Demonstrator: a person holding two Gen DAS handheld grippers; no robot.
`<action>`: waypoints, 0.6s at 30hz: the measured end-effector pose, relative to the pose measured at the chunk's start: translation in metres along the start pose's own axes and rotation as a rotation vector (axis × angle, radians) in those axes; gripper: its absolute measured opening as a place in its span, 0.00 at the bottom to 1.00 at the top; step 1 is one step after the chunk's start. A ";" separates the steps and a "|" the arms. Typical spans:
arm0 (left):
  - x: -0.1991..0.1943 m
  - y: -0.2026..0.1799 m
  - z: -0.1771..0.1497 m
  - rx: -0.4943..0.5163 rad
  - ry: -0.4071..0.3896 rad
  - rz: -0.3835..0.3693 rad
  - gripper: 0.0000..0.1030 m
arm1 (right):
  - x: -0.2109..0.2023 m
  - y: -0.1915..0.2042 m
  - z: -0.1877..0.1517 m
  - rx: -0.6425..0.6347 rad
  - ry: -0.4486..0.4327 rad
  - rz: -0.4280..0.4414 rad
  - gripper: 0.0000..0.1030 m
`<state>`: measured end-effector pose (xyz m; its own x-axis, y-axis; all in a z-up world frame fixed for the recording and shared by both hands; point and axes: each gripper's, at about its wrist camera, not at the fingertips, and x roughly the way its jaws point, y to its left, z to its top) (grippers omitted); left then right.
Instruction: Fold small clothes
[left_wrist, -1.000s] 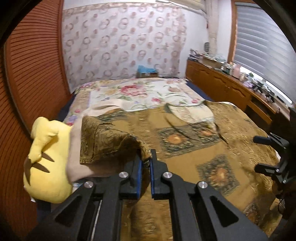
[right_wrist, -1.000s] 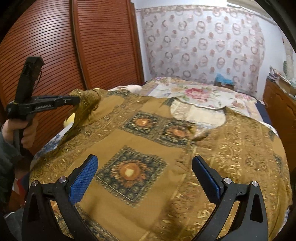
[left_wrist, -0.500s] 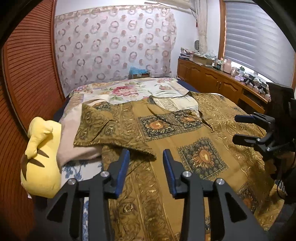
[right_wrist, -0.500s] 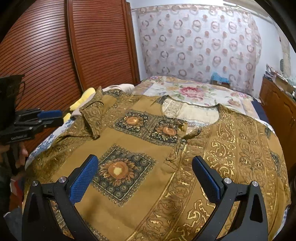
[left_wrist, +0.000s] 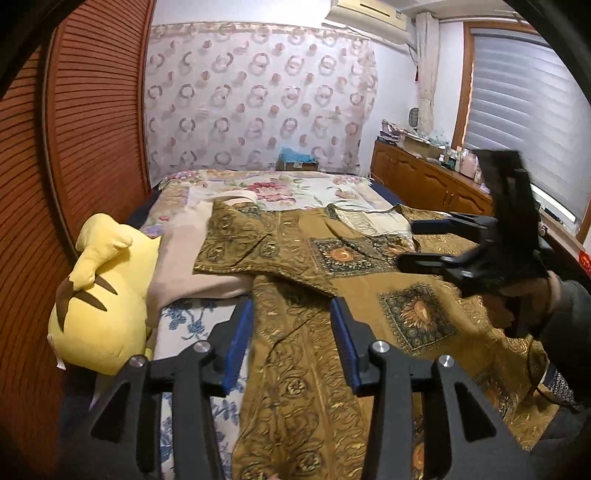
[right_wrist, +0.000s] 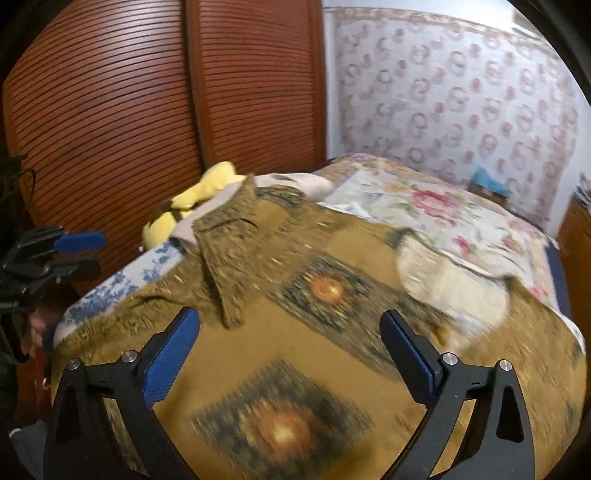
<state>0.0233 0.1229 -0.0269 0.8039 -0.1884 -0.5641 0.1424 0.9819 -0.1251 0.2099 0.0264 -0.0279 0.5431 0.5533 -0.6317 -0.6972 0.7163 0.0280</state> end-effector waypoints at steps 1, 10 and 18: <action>-0.001 0.003 -0.001 -0.007 0.000 -0.008 0.41 | 0.011 0.004 0.006 -0.012 0.008 0.015 0.93; -0.009 0.020 -0.011 -0.041 0.001 0.004 0.41 | 0.085 0.044 0.035 -0.114 0.111 0.141 0.73; -0.008 0.025 -0.018 -0.057 0.010 0.003 0.42 | 0.113 0.044 0.044 -0.140 0.171 0.059 0.24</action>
<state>0.0101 0.1485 -0.0397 0.7987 -0.1859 -0.5722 0.1068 0.9798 -0.1692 0.2608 0.1390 -0.0641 0.4209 0.5036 -0.7545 -0.7899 0.6124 -0.0320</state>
